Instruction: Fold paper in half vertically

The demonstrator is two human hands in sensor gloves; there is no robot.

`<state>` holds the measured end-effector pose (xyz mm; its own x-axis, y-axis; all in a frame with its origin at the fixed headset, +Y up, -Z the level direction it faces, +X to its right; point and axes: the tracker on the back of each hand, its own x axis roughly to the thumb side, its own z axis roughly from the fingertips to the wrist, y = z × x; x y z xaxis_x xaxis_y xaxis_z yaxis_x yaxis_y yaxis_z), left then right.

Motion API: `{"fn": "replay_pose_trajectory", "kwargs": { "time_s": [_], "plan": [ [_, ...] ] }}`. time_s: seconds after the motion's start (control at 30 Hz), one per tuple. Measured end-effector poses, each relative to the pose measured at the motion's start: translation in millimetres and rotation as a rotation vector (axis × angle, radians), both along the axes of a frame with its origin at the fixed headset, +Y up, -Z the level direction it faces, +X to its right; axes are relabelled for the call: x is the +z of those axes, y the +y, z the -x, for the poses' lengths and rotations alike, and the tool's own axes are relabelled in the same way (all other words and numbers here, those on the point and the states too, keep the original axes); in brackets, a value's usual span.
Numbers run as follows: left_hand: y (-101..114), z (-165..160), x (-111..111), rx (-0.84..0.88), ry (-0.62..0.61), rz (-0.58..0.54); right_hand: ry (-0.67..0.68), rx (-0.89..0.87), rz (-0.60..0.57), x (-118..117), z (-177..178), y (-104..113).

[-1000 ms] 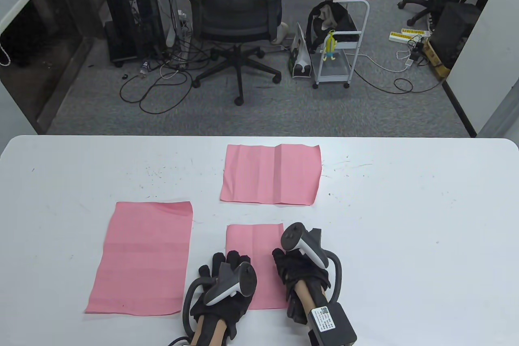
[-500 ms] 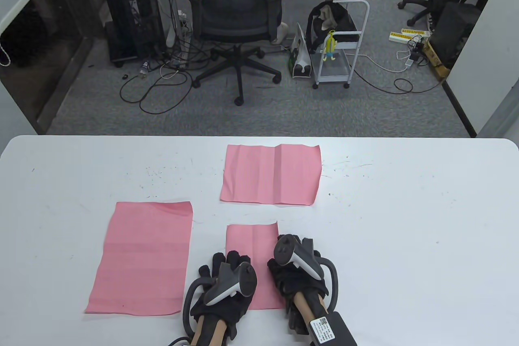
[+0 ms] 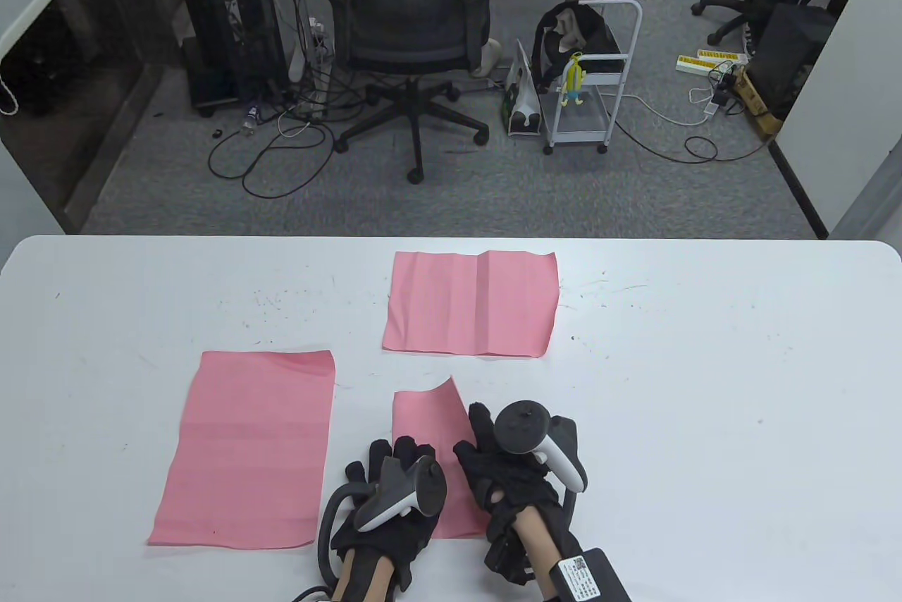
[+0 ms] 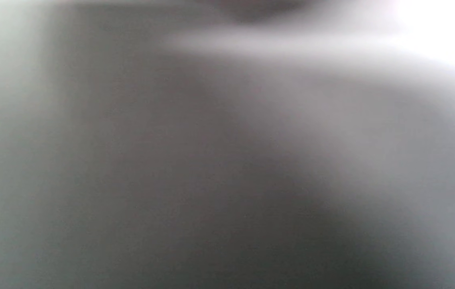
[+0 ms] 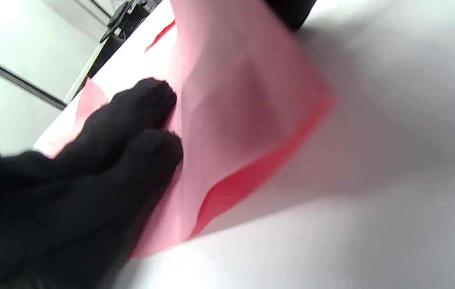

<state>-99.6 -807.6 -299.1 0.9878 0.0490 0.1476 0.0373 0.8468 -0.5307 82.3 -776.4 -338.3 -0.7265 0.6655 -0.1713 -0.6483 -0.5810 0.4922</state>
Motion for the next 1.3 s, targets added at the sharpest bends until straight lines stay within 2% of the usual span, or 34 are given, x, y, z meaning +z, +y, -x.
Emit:
{"fn": "replay_pose_trajectory", "kwargs": {
  "time_s": [0.13,0.33,0.67,0.8,0.93,1.03,1.3],
  "plan": [
    [0,0,0,0.000,0.000,0.000,-0.064,-0.014,0.035,-2,-8,-7],
    [0,0,0,0.000,0.000,0.000,-0.113,0.140,-0.036,-2,-9,-8],
    [2,1,0,0.005,0.012,-0.014,-0.121,0.136,-0.052,-1,-9,-10],
    [12,2,2,0.037,0.024,-0.071,-0.126,0.131,-0.056,0,-9,-11],
    [35,1,8,0.057,0.034,-0.247,-0.130,0.123,-0.056,0,-10,-11],
    [47,0,13,0.076,0.039,-0.331,-0.132,0.121,-0.057,1,-10,-12],
    [53,0,15,0.086,0.035,-0.369,-0.140,0.104,-0.051,2,-11,-12]
  ]
}}
